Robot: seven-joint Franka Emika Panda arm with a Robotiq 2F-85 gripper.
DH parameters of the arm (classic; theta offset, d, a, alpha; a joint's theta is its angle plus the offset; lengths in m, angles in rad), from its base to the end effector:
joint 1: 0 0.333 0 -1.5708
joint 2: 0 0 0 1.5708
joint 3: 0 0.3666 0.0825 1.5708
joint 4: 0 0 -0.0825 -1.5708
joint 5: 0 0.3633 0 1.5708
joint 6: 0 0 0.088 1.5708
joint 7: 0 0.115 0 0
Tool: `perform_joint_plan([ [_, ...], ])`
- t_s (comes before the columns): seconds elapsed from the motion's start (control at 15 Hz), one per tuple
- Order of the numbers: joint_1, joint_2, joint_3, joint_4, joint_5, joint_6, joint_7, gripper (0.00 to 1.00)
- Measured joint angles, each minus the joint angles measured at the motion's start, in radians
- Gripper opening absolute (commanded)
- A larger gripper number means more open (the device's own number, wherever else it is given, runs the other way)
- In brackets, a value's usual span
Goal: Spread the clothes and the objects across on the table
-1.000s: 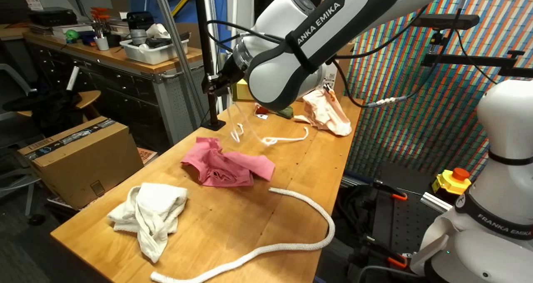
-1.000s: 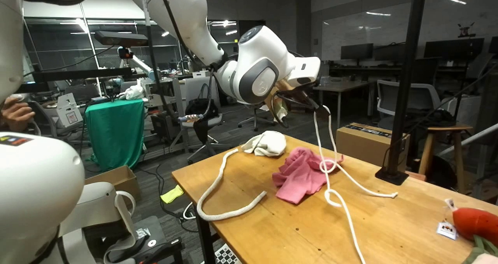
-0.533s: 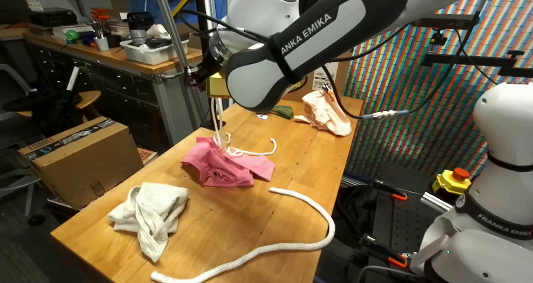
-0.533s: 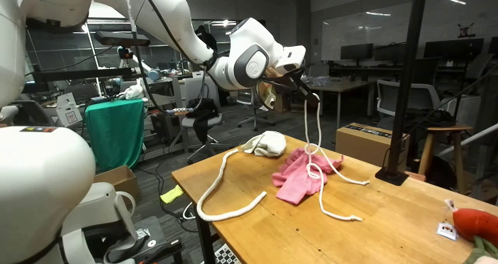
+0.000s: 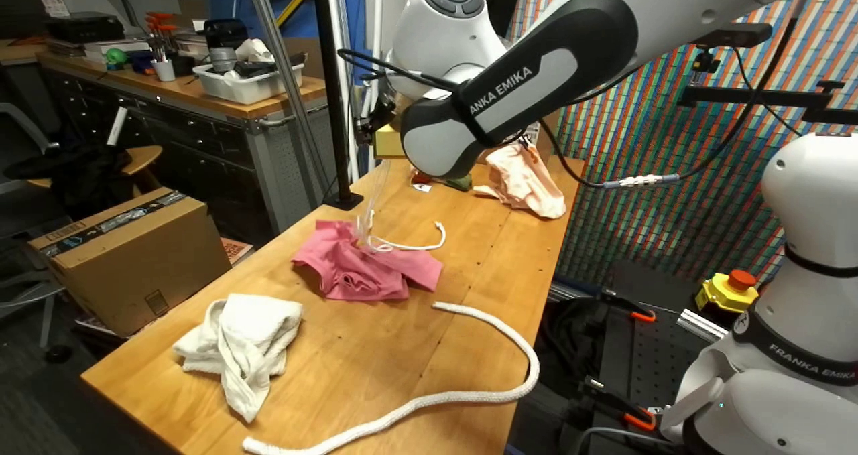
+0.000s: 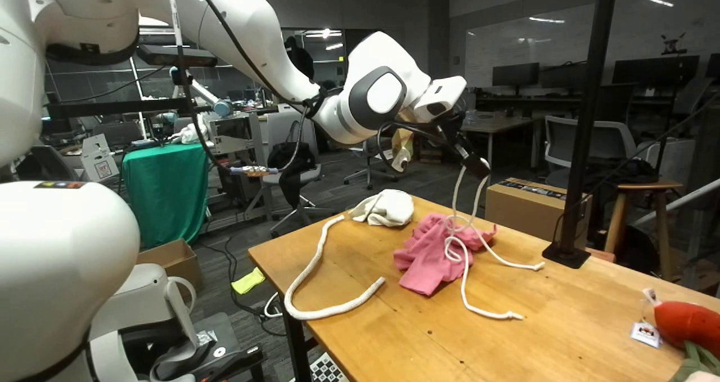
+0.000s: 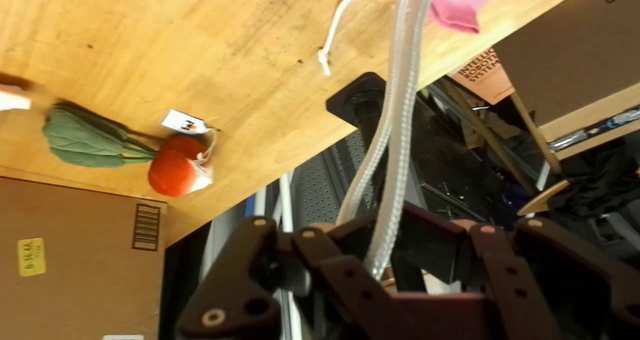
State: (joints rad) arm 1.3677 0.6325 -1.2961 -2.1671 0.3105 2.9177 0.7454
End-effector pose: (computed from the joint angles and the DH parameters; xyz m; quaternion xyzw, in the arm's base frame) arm 0.5895 0.1148 0.4168 0.8713 -0.3267 0.3604 0.0652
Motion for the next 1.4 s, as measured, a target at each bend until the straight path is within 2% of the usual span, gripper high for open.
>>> perform_joint_plan([
  [0.27,0.072,0.000,-0.097,-0.083,-0.034,-0.036,0.017,0.02],
  [0.8,0.289,0.004,-0.317,-0.181,-0.100,-0.189,-0.006,0.02],
  [1.0,0.319,0.016,-0.347,-0.200,-0.113,-0.245,-0.041,0.02],
  [1.4,0.320,0.054,-0.358,-0.238,-0.137,-0.337,-0.082,0.02],
])
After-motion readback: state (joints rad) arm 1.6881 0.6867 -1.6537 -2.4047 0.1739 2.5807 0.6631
